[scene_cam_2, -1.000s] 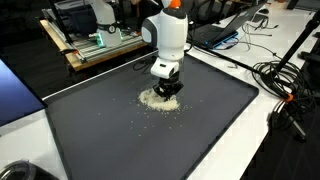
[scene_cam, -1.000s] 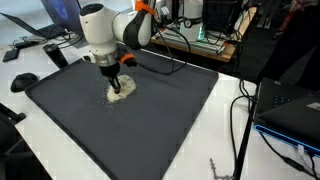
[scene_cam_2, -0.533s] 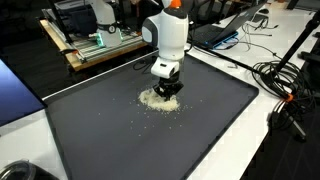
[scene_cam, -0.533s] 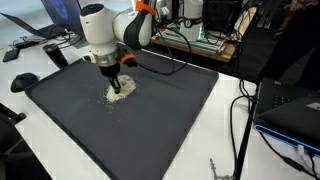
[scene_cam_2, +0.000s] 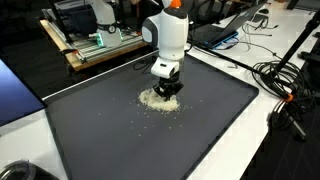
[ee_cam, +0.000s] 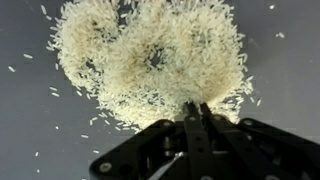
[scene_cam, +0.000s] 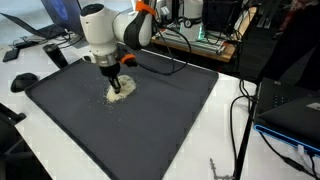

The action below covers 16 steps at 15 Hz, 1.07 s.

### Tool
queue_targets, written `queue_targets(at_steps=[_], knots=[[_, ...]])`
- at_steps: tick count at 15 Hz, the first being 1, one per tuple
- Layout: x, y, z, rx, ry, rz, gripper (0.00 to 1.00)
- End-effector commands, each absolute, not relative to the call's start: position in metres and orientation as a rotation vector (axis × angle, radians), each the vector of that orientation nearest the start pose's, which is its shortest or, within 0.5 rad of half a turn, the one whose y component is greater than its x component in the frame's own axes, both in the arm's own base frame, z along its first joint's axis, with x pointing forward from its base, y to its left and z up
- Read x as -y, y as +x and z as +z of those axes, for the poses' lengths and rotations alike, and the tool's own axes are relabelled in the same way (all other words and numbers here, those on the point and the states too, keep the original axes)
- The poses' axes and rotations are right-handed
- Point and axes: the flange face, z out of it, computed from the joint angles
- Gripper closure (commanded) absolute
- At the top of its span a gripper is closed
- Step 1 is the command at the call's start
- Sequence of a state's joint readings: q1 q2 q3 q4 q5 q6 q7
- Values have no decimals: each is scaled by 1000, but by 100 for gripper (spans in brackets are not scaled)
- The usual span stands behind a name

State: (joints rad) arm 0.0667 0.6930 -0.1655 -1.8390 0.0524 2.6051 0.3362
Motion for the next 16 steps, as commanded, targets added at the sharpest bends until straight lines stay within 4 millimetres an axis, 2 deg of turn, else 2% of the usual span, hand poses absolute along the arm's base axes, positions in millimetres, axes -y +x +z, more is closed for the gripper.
queue_targets(at_steps=[1, 3, 4, 5, 15, 16], knots=[[58, 646, 155, -723, -3156, -128, 98], [58, 646, 156, -718, -3164, -128, 97], [58, 646, 157, -726, -3164, -127, 71], [57, 645, 157, -722, -3173, -125, 70], [60, 636, 172, -715, -3189, -85, 2], [60, 635, 176, -706, -3190, -92, 0]])
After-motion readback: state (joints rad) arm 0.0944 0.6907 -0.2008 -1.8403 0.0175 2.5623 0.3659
